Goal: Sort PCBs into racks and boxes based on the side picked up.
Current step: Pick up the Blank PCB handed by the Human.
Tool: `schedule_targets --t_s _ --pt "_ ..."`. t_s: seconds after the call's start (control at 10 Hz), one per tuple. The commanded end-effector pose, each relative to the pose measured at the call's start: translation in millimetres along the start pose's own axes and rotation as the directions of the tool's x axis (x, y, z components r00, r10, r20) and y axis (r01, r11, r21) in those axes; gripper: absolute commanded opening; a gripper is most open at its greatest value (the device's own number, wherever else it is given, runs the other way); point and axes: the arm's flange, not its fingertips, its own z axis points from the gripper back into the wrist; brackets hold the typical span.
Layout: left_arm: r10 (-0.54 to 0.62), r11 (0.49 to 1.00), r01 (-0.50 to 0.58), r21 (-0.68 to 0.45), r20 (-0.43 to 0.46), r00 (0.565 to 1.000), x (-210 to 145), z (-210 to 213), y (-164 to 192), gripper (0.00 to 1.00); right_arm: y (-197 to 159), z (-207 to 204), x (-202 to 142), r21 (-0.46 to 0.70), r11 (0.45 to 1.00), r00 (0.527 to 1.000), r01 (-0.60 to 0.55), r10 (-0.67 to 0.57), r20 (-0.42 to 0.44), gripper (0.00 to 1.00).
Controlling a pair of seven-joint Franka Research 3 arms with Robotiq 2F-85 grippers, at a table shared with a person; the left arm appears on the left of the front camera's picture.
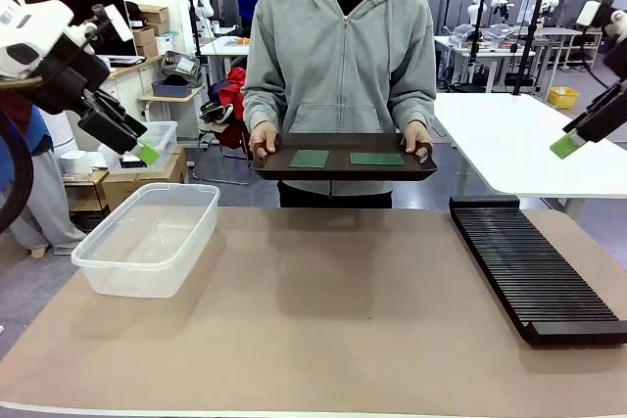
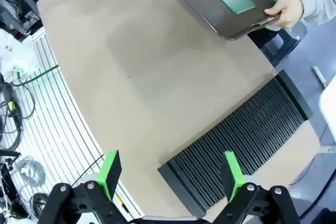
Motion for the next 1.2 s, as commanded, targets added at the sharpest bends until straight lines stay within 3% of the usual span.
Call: schedule_targets --t_s 0.0,0.3,0.6,0.8,1.0,1.1 --pt "-0.037 0.998 0.041 -0.057 0.065 0.997 0 14 1 1.00 -8 19 -1 0.043 0.998 0.999 -0.047 0.046 0.019 1.00" --pt "-0.064 0.995 0.075 -0.064 0.148 0.987 2 30 4 1.00 -20 41 -7 0.020 0.996 0.994 -0.083 0.081 0.073 1.00" --pt "-0.070 0.997 0.077 -0.022 0.234 0.970 -5 36 21 1.00 -38 46 -18 -0.036 0.994 0.974 -0.101 0.106 0.198 1.00" --pt "-0.059 0.998 0.059 0.008 0.228 0.972 -6 40 27 1.00 -44 49 -20 -0.069 0.994 0.961 -0.081 0.097 0.260 1.00" --pt "-0.053 0.998 0.046 0.039 0.187 0.981 -5 46 28 1.00 -46 51 -20 -0.080 0.996 0.964 -0.049 0.068 0.259 1.00" --pt "-0.036 0.998 0.029 0.051 0.127 0.991 -2 46 23 1.00 -44 59 -18 -0.069 0.996 0.969 -0.064 0.079 0.234 1.00"
